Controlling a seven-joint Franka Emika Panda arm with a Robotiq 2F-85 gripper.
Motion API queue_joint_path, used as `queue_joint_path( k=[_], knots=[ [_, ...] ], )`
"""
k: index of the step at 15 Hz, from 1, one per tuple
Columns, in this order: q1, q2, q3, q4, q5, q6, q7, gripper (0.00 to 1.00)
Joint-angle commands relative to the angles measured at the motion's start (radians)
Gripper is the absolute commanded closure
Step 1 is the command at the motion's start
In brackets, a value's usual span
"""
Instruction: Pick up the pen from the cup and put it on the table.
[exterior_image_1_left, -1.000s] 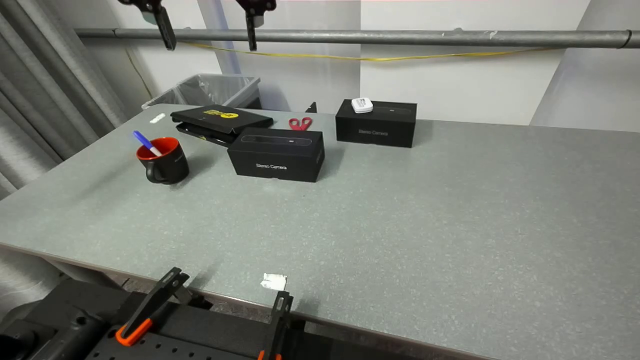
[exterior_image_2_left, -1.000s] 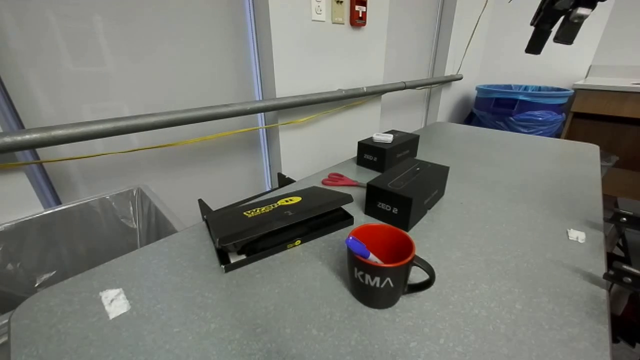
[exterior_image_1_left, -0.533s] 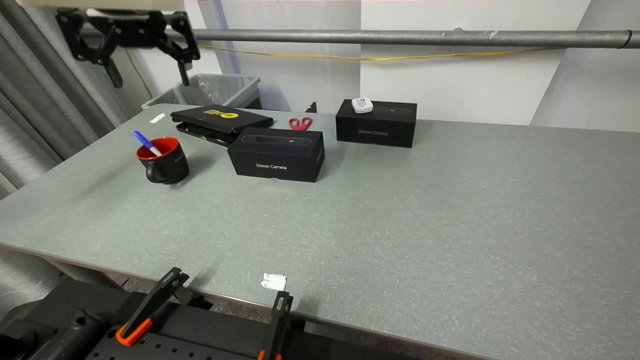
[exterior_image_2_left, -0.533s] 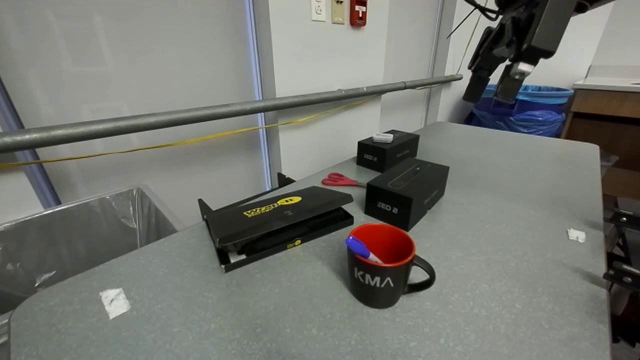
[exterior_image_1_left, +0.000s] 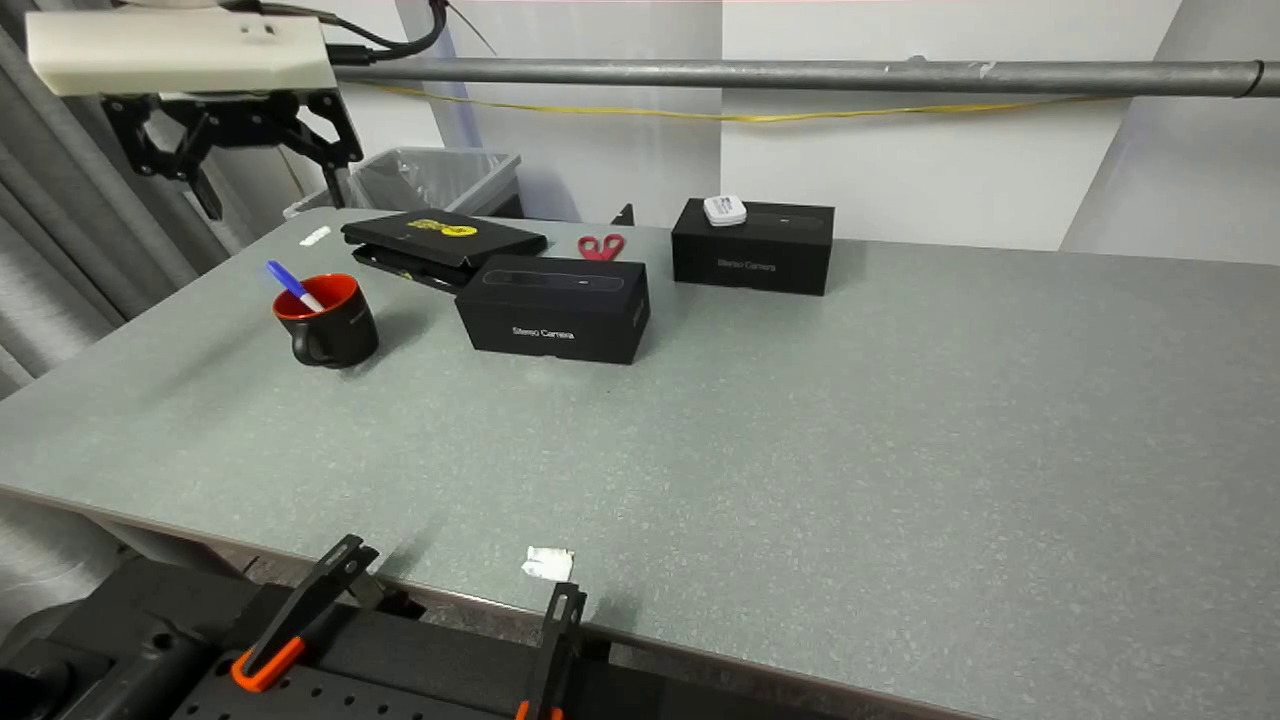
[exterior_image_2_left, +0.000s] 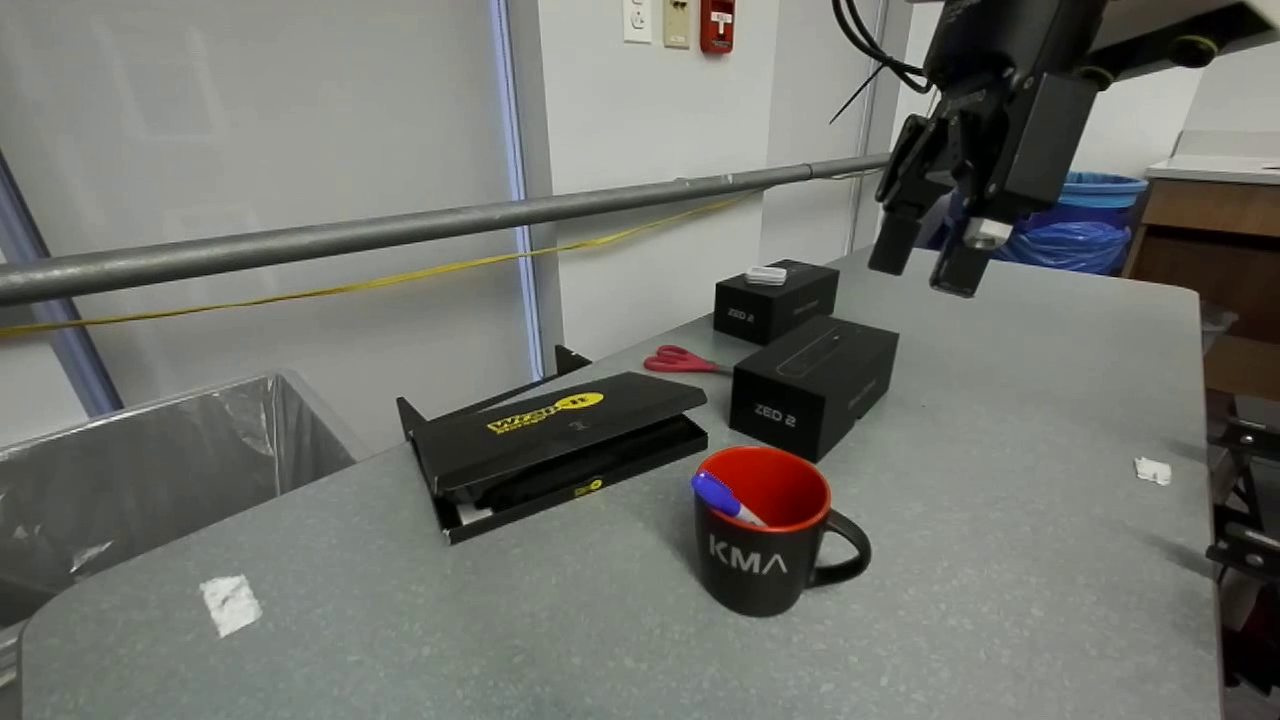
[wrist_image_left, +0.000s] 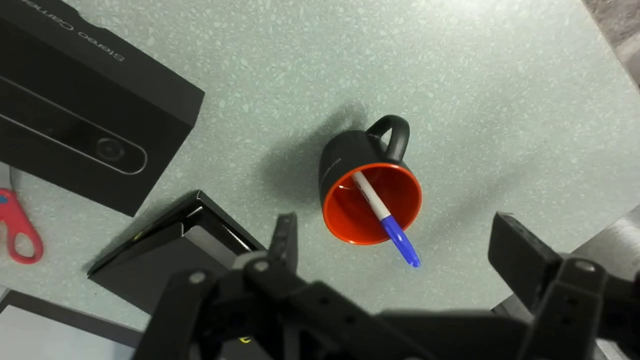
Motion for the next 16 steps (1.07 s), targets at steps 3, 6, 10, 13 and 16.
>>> queue_joint_path(
  k=[3,6,10,13,16],
  knots=[
    [-0.045,0.015,0.045,0.015,0.029,0.012,-0.01,0.0],
    [-0.054,0.128,0.08,0.083,-0.004,0.041,-0.002,0.0],
    [-0.074,0.295,0.151,0.2,-0.056,0.087,0.027,0.0],
    [-0.087,0.407,0.199,0.285,-0.185,0.14,0.073,0.0],
    [-0.102,0.484,0.235,0.357,-0.283,0.141,0.108,0.0]
  ],
)
